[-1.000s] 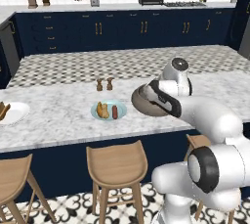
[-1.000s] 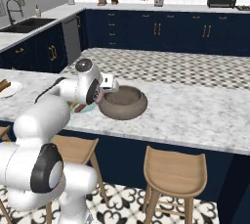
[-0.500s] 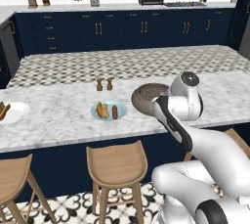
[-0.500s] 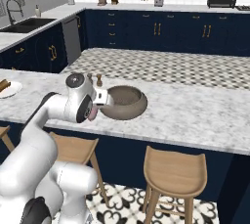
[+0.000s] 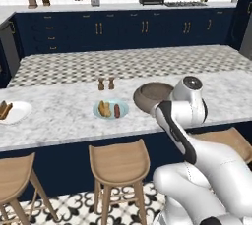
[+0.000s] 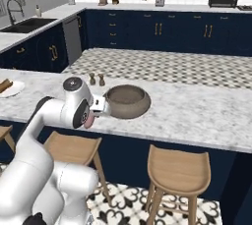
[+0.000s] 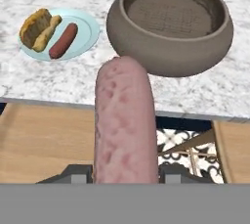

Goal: Place one bun and one sausage from the bowl on each plate.

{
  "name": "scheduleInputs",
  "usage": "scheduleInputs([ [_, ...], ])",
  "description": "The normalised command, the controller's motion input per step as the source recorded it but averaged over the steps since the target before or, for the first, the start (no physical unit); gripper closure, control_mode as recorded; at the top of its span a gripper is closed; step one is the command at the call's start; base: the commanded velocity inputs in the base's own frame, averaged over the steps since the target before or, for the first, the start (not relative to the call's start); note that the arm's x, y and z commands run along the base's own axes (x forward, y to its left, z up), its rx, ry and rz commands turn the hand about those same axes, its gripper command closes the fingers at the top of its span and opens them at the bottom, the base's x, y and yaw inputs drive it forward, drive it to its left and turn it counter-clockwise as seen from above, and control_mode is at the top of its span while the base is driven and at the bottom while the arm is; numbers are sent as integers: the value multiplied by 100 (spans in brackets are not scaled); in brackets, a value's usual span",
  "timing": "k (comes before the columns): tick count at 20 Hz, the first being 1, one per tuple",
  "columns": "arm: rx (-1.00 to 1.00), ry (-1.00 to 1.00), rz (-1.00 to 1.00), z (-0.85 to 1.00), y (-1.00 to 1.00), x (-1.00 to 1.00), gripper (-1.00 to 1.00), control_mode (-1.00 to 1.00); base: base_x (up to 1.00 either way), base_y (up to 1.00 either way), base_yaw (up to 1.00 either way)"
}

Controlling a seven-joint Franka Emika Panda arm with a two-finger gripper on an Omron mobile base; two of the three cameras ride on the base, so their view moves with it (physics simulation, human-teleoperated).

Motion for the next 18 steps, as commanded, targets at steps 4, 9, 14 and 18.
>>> scheduleInputs([
  [4,0,0,0,0,0,0,100,100,-30,100,-9],
  [9,0,0,0,0,0,0,100,100,-13,100,-9],
  [14,0,0,0,0,0,0,100,100,0,100,-2],
  [18,0,0,0,0,0,0,100,100,0,100,0],
])
